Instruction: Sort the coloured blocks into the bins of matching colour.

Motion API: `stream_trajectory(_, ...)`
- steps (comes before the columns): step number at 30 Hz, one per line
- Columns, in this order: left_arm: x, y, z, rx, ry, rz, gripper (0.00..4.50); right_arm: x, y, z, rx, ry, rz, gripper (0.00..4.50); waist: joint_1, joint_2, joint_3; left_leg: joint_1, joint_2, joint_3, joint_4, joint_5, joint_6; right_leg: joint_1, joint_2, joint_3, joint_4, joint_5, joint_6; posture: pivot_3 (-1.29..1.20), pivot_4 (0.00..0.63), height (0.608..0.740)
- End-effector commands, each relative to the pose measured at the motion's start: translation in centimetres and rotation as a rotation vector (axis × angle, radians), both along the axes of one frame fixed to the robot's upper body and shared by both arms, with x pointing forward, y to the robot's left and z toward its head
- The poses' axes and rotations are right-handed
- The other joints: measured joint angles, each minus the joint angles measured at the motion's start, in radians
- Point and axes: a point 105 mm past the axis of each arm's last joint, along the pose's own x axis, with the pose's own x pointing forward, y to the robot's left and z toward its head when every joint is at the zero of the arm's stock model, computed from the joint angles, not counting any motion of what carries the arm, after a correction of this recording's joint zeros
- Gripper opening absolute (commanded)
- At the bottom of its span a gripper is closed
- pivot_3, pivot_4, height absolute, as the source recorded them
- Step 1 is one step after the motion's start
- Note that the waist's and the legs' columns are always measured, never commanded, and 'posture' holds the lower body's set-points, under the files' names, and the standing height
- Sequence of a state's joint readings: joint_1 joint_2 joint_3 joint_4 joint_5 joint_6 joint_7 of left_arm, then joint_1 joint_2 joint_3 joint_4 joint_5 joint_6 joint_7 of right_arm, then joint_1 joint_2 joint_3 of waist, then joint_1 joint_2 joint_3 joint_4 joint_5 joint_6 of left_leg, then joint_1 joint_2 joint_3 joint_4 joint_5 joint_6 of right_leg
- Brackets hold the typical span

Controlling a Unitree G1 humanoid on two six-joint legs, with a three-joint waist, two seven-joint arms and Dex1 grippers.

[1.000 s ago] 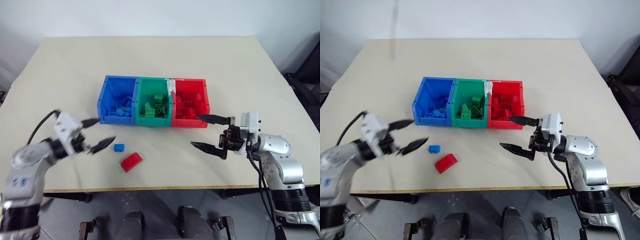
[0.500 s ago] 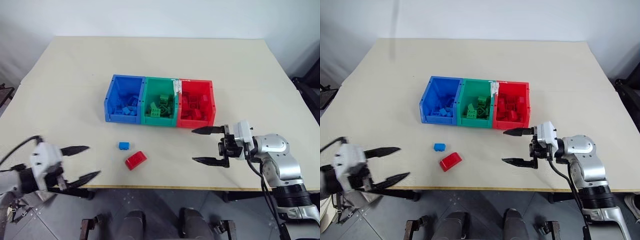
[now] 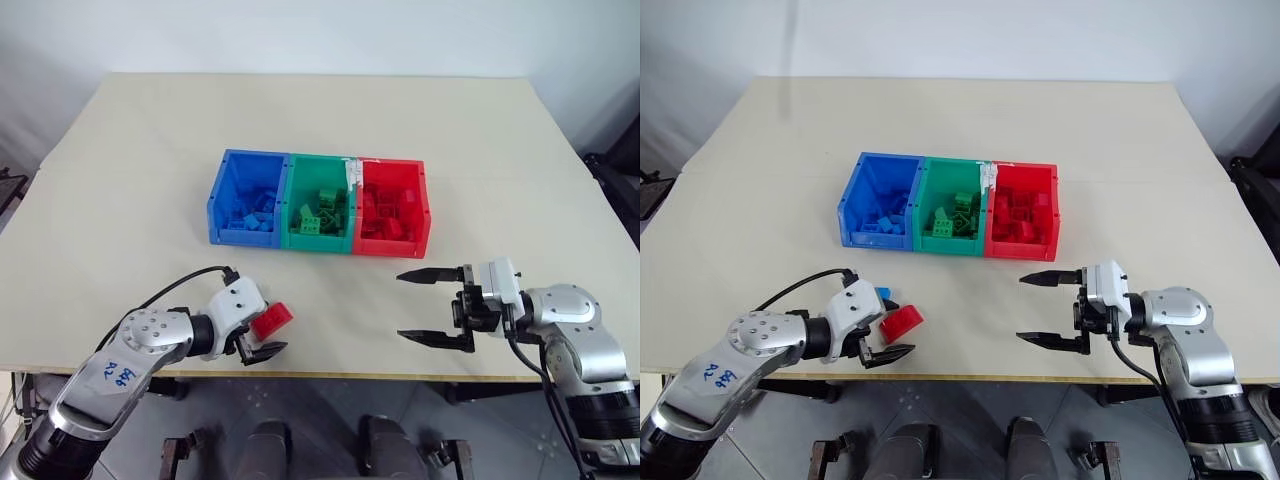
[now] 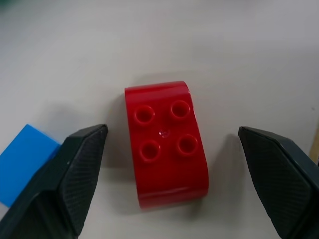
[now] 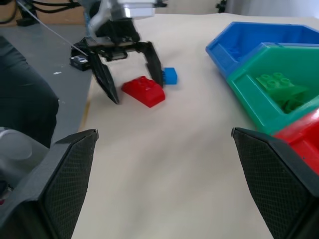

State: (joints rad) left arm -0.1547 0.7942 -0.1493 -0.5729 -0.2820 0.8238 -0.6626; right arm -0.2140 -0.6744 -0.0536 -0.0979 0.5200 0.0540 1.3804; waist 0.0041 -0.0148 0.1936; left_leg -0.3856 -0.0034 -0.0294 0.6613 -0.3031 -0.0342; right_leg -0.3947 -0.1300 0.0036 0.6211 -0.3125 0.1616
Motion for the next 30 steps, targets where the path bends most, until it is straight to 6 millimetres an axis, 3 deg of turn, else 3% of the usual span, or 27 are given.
stream_trajectory(1, 0.1, -0.2, -0.9, 0.012, 0.031, 0.004, 3.87, -1.1, 0.0, 0.7, -0.002, -0.036, 0.01, 4.5, 0.005, 0.0, 0.0, 0.0, 0.0, 0.0, 0.001, 0.0, 0.0, 0.0, 0.0, 0.0, 0.0, 0.0, 0.0, 0.0, 0.15, 0.74)
stream_trajectory(7, 0.6, -0.7, 0.3, -0.013, -0.006, -0.04, 2.01, -1.6, 0.1, -0.3, -0.025, -0.04, -0.008, 4.5, 0.005, 0.0, 0.0, 0.0, 0.0, 0.0, 0.001, 0.0, 0.0, 0.001, 0.0, 0.0, 0.0, 0.0, 0.0, 0.0, 0.15, 0.74)
stream_trajectory(9, 1.8, -1.6, 2.3, -0.063, -0.106, -0.066, 1.47, -1.1, -0.3, -0.1, 0.002, -0.042, -0.066, 4.5, 0.01, 0.0, 0.0, 0.0, 0.0, 0.0, 0.001, 0.0, 0.0, 0.001, 0.0, 0.0, 0.0, 0.0, 0.0, 0.0, 0.15, 0.74)
stream_trajectory(14, 4.8, -4.7, 7.3, -0.276, -0.299, -0.124, 1.48, 0.6, -1.8, 1.3, 0.174, -0.056, -0.298, 4.5, 0.021, 0.0, 0.0, -0.001, -0.001, -0.001, 0.003, 0.0, -0.001, 0.001, 0.0, -0.001, 0.0, 0.0, 0.001, 0.0, 0.15, 0.74)
stream_trajectory(19, 8.8, -7.7, 10.4, -0.363, -0.459, -0.151, 1.48, 1.6, -3.7, 2.2, 0.312, -0.087, -0.528, 4.5, 0.021, 0.0, 0.0, -0.001, -0.001, -0.001, 0.004, 0.001, -0.002, 0.001, 0.0, -0.001, 0.0, 0.001, 0.001, 0.0, 0.15, 0.74)
stream_trajectory(25, 11.8, -13.5, 12.1, -0.475, -0.522, -0.276, 1.48, 0.5, -5.5, 2.0, 0.337, -0.1, -0.746, 4.5, 0.025, 0.0, 0.0, -0.003, -0.002, 0.0, 0.003, 0.001, -0.001, 0.001, 0.0, -0.002, 0.001, 0.001, 0.003, 0.0, 0.15, 0.74)
stream_trajectory(30, 12.8, -15.6, 12.1, -0.511, -0.499, -0.33, 1.48, -0.9, -5.6, 1.8, 0.329, -0.106, -0.833, 4.5, 0.018, 0.0, 0.0, -0.003, -0.002, 0.002, 0.002, 0.0, 0.001, 0.001, 0.0, -0.001, -0.002, 0.003, 0.005, 0.0, 0.15, 0.74)
